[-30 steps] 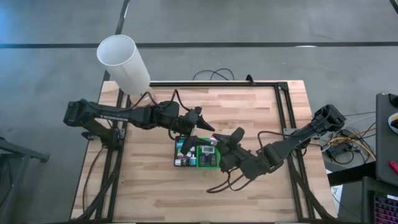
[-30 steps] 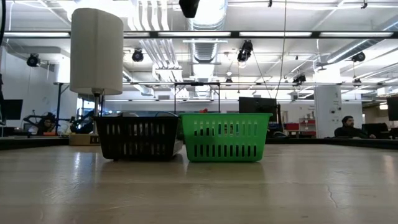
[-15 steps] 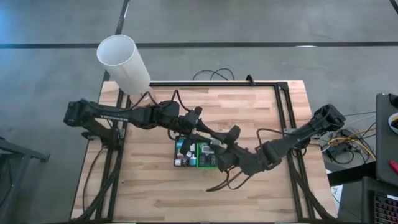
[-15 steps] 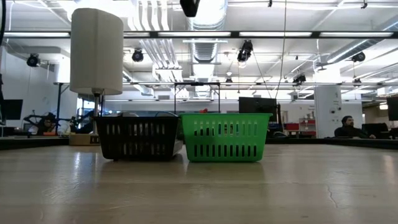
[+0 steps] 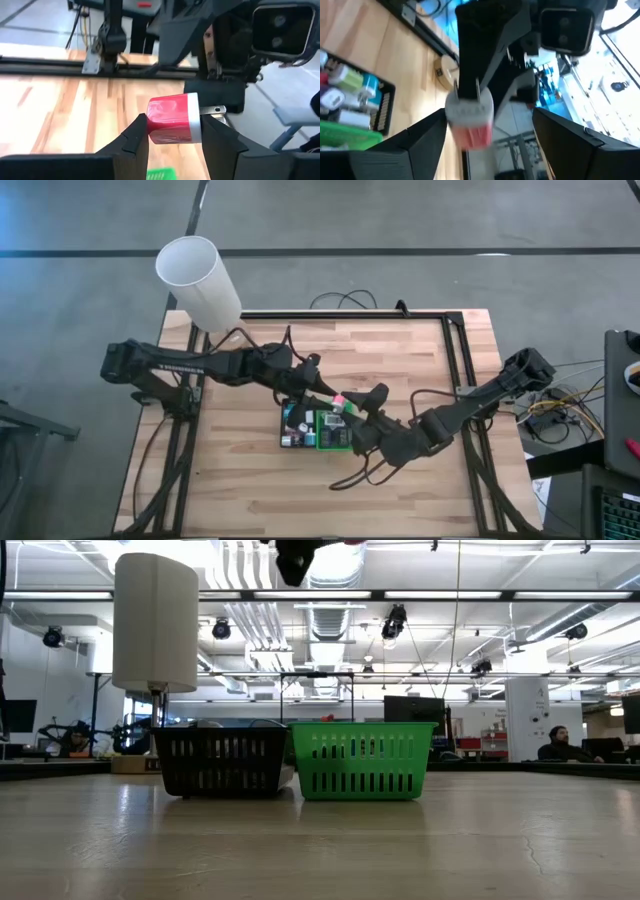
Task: Pick & Place Office items
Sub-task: Put the red white charger adapter into the black bin
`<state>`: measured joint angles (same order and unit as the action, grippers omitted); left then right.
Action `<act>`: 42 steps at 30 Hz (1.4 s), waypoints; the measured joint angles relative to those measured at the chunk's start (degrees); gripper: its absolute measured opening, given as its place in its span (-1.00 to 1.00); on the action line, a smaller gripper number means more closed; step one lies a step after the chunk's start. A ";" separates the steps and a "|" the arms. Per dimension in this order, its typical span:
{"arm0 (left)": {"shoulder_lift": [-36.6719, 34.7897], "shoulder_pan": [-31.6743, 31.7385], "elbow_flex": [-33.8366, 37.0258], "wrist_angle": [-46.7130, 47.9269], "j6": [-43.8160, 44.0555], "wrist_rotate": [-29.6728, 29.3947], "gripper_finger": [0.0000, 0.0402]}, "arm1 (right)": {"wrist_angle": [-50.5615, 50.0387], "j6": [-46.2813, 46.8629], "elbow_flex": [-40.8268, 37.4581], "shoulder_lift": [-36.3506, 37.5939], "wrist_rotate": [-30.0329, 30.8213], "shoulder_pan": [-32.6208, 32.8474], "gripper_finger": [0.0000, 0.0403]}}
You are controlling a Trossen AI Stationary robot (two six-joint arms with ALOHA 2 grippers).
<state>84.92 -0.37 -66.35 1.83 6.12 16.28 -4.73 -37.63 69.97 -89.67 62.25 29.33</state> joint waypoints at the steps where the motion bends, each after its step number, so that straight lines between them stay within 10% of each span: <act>1: -0.27 0.10 0.00 1.00 -0.17 -0.10 -0.32 | -1.71 1.25 0.00 0.04 0.86 0.12 0.44; 17: -4.76 -1.79 1.09 23.32 -0.69 -8.06 -0.32 | -28.26 31.40 0.00 0.46 1.75 1.18 0.42; 42: -4.72 -2.39 21.95 12.71 9.15 -8.42 -0.32 | -36.89 58.40 -9.02 0.35 -5.64 2.68 0.40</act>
<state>80.20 -2.76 -44.40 14.54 15.27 7.86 -41.62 20.77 60.95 -89.32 56.61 32.01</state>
